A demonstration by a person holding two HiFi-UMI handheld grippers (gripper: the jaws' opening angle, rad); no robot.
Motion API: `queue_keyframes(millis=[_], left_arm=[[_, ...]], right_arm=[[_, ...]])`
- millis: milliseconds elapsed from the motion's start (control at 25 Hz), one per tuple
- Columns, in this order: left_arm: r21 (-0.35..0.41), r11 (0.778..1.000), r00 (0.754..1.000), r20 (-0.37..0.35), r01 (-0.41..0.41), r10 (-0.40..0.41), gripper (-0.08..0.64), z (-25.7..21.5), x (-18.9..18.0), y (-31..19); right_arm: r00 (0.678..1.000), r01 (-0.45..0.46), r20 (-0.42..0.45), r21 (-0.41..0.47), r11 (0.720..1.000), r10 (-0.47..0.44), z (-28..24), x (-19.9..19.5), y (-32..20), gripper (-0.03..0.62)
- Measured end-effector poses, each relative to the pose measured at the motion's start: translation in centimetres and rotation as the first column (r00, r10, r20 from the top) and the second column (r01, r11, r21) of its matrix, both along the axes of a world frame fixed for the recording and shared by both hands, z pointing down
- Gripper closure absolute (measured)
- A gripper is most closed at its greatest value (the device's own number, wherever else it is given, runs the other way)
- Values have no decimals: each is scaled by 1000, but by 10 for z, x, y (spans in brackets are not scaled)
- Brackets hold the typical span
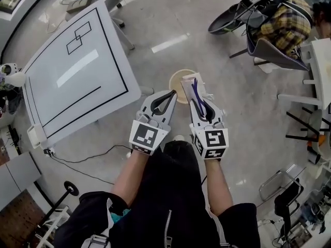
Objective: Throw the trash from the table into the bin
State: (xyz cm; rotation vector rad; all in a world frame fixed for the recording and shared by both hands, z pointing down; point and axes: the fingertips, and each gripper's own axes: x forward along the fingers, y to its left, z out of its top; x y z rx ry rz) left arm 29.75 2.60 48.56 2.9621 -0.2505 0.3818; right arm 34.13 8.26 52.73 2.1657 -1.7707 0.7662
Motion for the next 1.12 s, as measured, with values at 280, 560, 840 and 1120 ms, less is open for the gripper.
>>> queue_keyframes(millis=[280, 560, 840, 1120], left_arm=[[-13, 1000, 1000, -17, 26, -26, 554, 66, 0, 11], [-20, 999, 998, -52, 43, -44, 554, 131, 3, 19], [-20, 999, 997, -68, 47, -48, 554, 204, 12, 20], [10, 998, 994, -93, 67, -66, 554, 296, 15, 4]], right_arm=[[1000, 20, 6, 0, 1000, -20, 77, 2, 2, 492], [999, 36, 13, -16, 999, -36, 164, -1, 0, 492], [998, 56, 3, -12, 998, -56, 244, 3, -12, 492], [998, 59, -23, 6, 998, -58, 339, 13, -28, 493]])
